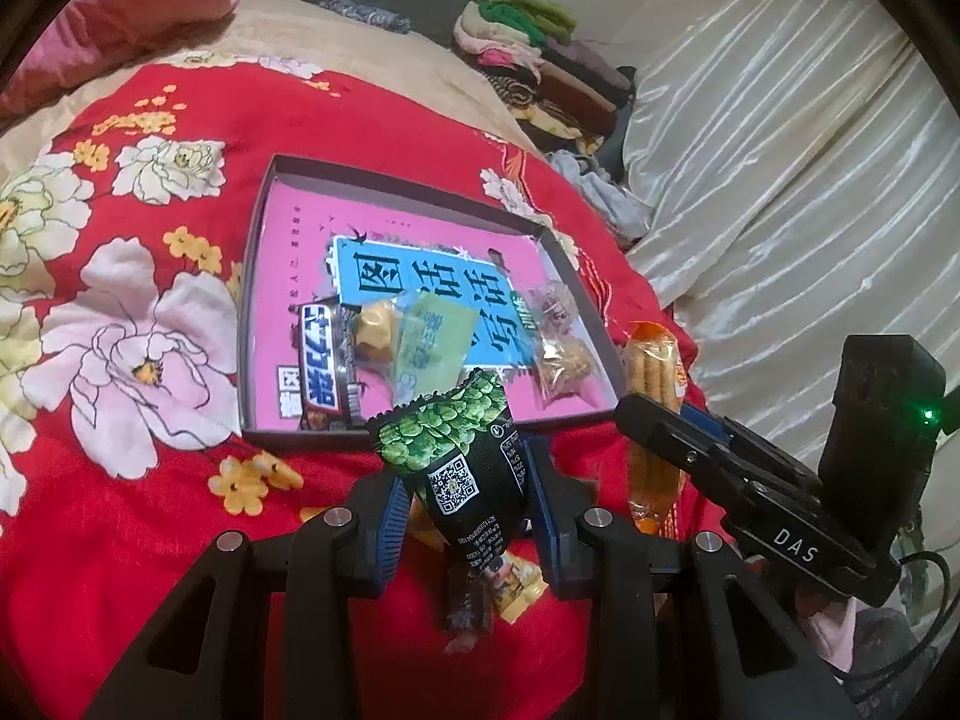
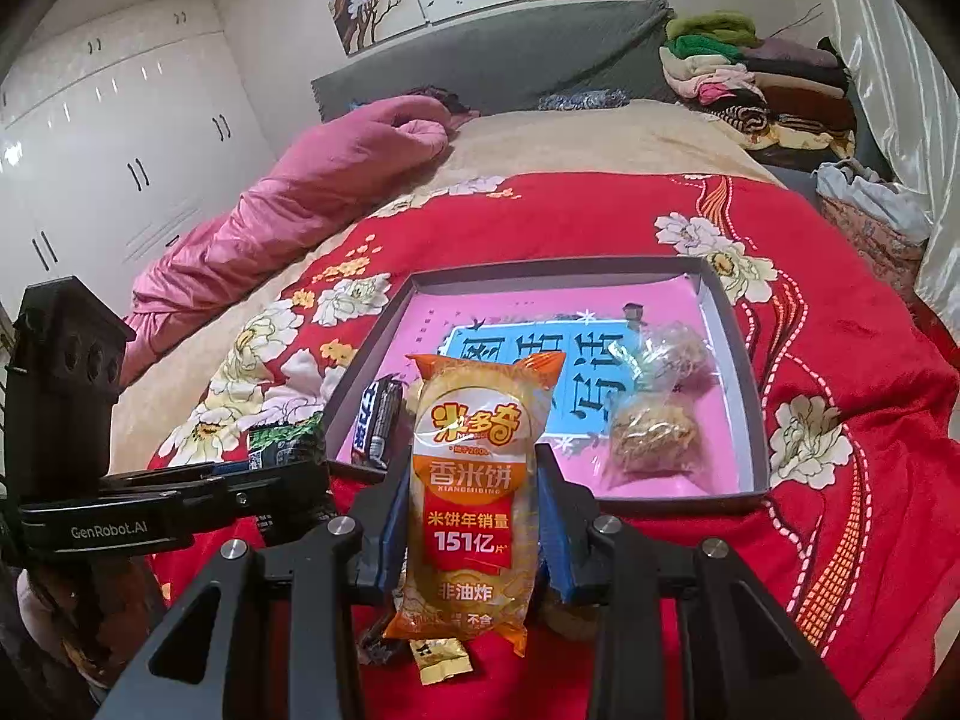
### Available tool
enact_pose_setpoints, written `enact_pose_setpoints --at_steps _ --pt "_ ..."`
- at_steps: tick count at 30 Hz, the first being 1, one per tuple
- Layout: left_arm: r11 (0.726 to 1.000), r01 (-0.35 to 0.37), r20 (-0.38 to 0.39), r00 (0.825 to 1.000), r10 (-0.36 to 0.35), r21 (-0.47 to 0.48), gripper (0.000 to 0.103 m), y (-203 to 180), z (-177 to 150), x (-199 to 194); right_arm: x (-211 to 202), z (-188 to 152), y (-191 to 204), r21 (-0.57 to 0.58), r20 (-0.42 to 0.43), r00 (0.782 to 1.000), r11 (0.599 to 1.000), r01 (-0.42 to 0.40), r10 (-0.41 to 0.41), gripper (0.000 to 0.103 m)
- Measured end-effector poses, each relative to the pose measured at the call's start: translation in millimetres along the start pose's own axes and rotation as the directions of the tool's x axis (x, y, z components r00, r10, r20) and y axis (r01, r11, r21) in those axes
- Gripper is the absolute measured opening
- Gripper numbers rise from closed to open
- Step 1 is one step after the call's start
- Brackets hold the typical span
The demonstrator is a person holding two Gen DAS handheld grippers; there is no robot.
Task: Organize snacks
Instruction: 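Carry the seaweed pack and rice cake bag over the tray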
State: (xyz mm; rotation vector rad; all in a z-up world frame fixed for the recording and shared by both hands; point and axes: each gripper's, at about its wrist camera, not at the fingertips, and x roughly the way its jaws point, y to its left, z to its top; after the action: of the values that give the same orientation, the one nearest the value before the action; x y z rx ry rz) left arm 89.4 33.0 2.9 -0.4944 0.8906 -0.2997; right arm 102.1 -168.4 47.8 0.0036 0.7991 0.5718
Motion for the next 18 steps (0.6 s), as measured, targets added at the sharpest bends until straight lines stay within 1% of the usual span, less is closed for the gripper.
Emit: enact_pose_setpoints --at_steps 8,18 --pt "1.0 -0.015 0.031 0.999 0.014 0.014 0.037 1 8 -2 -9 4 -9 0.017 0.029 0.999 1.0 0.019 -0.02 0.038" --pt "0.999 -0.042 0.054 0.998 0.041 0.014 0.037 11 22 5 -11 10 -22 0.038 0.054 0.998 0.998 0.042 -0.044 0.038"
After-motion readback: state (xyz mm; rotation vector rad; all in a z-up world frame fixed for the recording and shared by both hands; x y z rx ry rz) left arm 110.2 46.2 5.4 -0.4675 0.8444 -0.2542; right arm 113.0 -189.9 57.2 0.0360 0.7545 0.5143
